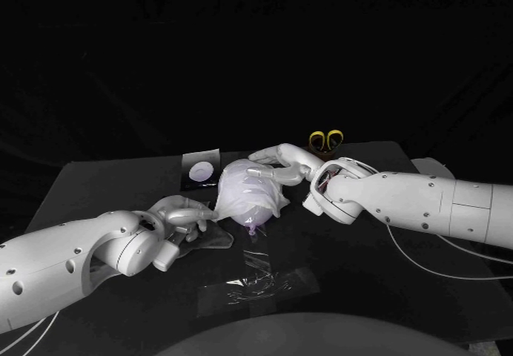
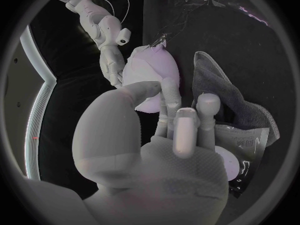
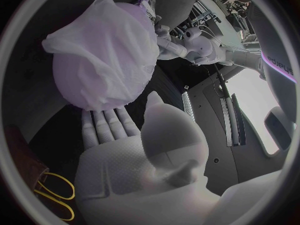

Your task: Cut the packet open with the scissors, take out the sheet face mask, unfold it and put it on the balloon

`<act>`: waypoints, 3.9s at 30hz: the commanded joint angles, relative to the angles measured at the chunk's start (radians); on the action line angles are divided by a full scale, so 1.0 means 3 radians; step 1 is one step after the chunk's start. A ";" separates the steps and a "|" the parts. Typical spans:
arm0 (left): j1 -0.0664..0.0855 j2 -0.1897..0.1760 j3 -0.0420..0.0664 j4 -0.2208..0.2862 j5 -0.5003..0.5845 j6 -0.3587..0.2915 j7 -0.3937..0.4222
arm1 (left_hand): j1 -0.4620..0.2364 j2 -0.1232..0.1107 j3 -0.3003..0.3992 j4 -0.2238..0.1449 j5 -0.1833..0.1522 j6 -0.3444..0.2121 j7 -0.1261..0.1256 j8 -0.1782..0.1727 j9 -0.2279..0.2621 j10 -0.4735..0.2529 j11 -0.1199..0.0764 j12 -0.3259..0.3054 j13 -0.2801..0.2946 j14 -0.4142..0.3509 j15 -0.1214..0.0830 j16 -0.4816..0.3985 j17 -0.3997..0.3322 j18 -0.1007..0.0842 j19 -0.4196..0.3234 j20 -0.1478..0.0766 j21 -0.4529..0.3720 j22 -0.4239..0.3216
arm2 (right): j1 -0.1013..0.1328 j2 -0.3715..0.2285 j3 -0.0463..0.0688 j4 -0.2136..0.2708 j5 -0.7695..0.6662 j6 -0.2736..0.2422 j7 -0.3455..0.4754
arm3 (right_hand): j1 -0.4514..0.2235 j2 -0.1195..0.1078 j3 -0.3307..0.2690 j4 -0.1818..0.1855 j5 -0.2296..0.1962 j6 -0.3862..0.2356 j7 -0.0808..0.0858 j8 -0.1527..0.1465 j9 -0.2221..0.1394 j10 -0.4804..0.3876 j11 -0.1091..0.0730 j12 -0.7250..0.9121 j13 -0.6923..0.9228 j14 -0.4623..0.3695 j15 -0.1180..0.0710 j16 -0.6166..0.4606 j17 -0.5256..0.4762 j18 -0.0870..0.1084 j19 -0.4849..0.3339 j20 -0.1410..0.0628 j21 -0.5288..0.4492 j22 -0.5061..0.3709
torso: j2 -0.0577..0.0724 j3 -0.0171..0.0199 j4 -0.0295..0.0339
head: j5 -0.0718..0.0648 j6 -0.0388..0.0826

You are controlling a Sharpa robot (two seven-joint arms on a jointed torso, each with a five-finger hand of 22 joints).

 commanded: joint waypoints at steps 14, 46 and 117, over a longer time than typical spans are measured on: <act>-0.0001 -0.0004 0.0005 -0.0131 -0.0419 -0.0111 0.0144 | 0.0003 0.0031 0.0420 -0.0461 0.0047 0.0000 -0.0016 0.0026 0.0545 0.0003 -0.0019 0.0022 0.0005 0.0151 -0.0020 0.0006 0.0023 -0.0037 0.0007 -0.0031 0.0017 0.0010 | -0.0016 0.0003 -0.0010 0.0010 -0.0196 0.0121 -0.0092 | 0.0565 -0.0123 -0.0074 -0.0284 -0.0498 0.0017 0.0390 -0.0003 -0.0062 -0.0014 -0.0009 0.0012 0.0004 -0.0016 0.0003 -0.0005 -0.0066 -0.0049 -0.0029 -0.0001 0.0024 -0.0031 | 0.0000 -0.0001 0.0004 | -0.0003 -0.0006; -0.0001 -0.0022 0.0005 -0.0146 -0.0651 0.0436 0.0003 | 0.0146 0.0030 -0.0963 -0.0093 -0.0304 -0.1046 0.0401 -0.0583 0.0223 -0.0869 0.0388 -0.0402 -0.0360 -0.0316 0.0352 -0.0310 -0.1043 0.0095 -0.0668 0.0296 -0.0669 -0.0907 | -0.0017 -0.0112 -0.0009 0.0115 0.0270 -0.0282 0.0245 | 0.0473 -0.0253 -0.0295 -0.0261 -0.0531 0.0005 0.0388 -0.0003 -0.0095 0.0028 -0.0009 0.0014 0.0006 -0.0069 0.0009 -0.0015 -0.0107 -0.0054 -0.0053 -0.0001 0.0029 -0.0063 | 0.0000 0.0000 0.0003 | 0.0006 0.0035; 0.0214 0.0538 0.0155 -0.0485 -0.1878 -0.0200 0.1236 | 0.1302 -0.0079 -0.3378 0.0861 -0.1264 -0.1945 0.0508 -0.1473 -0.0587 -0.3225 0.0643 -0.2423 -0.1499 -0.4273 0.1009 -0.4750 -0.4262 -0.0312 -0.2817 0.0859 -0.4104 -0.2909 | 0.0005 -0.0598 -0.0001 0.0481 0.0980 -0.0354 -0.0561 | 0.1051 -0.0395 0.0402 -0.0066 -0.0391 0.1391 -0.0161 0.0485 0.0180 0.2529 -0.0723 0.3993 0.4019 0.3151 -0.0879 0.4751 0.4067 0.0085 0.2714 -0.0704 0.2882 0.1929 | 0.0001 -0.0001 0.0003 | -0.0111 0.0139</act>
